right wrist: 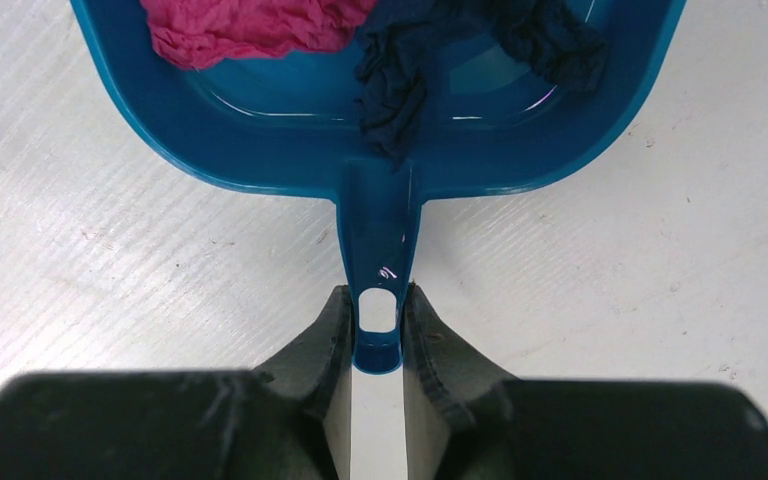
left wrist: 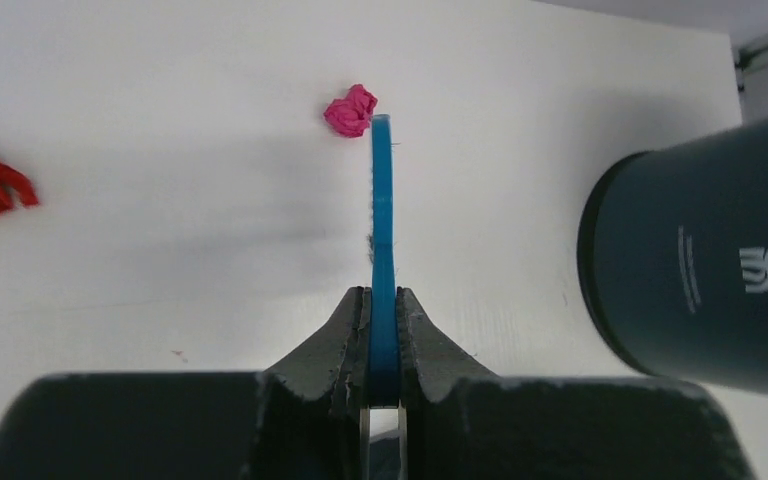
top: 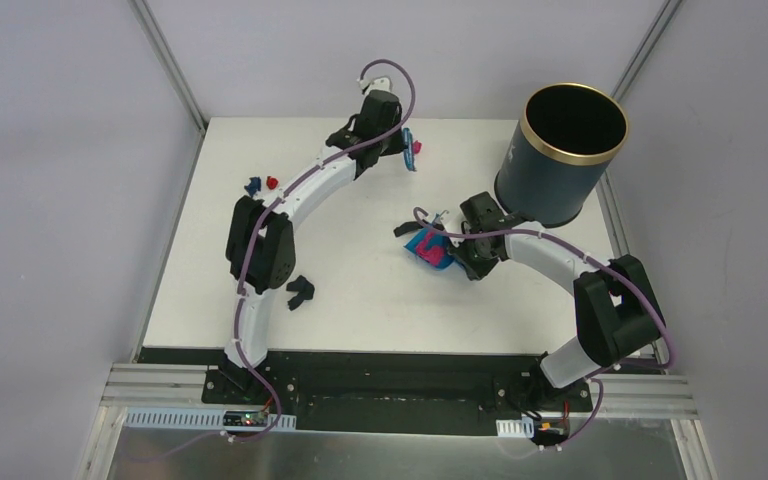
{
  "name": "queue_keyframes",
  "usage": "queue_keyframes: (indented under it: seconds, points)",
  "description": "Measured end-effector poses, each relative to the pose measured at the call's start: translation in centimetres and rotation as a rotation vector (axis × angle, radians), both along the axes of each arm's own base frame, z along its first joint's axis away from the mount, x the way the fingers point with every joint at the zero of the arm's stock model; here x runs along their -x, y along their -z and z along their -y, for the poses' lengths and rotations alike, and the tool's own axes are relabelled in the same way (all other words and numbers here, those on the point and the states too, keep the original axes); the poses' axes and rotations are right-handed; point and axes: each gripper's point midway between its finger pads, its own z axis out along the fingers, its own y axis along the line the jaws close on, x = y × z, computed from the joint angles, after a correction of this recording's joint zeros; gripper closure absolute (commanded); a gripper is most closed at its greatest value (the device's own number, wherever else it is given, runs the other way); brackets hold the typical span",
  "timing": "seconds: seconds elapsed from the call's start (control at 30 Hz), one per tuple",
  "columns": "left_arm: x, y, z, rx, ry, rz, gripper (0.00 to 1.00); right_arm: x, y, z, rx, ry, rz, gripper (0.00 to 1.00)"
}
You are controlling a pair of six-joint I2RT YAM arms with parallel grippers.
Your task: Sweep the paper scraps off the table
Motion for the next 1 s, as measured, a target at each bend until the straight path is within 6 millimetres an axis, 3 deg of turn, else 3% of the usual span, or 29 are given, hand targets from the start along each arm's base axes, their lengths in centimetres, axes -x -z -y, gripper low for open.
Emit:
queue_keyframes:
  seconds: [0.2,0.37,0.6,0.83,0.9,1.0]
  points:
    - [-4.2,5.3,0.2,0.28,-0.192,0.015,1.0,0.1,0.2,0.1,0.004,0.004,-0.011,1.0]
    - [-7.4,7.3,0.3,0.5,-0.331,0.039,1.0,0.6,1.0,0.3,0.019,0.004,-0.049,1.0]
    - [-9.2,10.5,0.4,0.685,-0.517,-0.028,1.0,1.0,1.5,0.5,0.029,0.01,-0.075,1.0]
    - [-8.6,11.7,-0.2,0.694,-0.598,-0.077,1.0,1.0,1.5,0.6,0.032,0.011,-0.078,1.0]
    - [-7.0,12.5,-0.9,0.669,-0.619,-0.097,1.0,1.2,1.5,0.8,0.039,0.011,-0.082,1.0]
    - [-2.4,13.5,-2.6,0.641,-0.669,-0.127,1.0,1.3,1.3,0.9,0.045,0.011,-0.084,1.0]
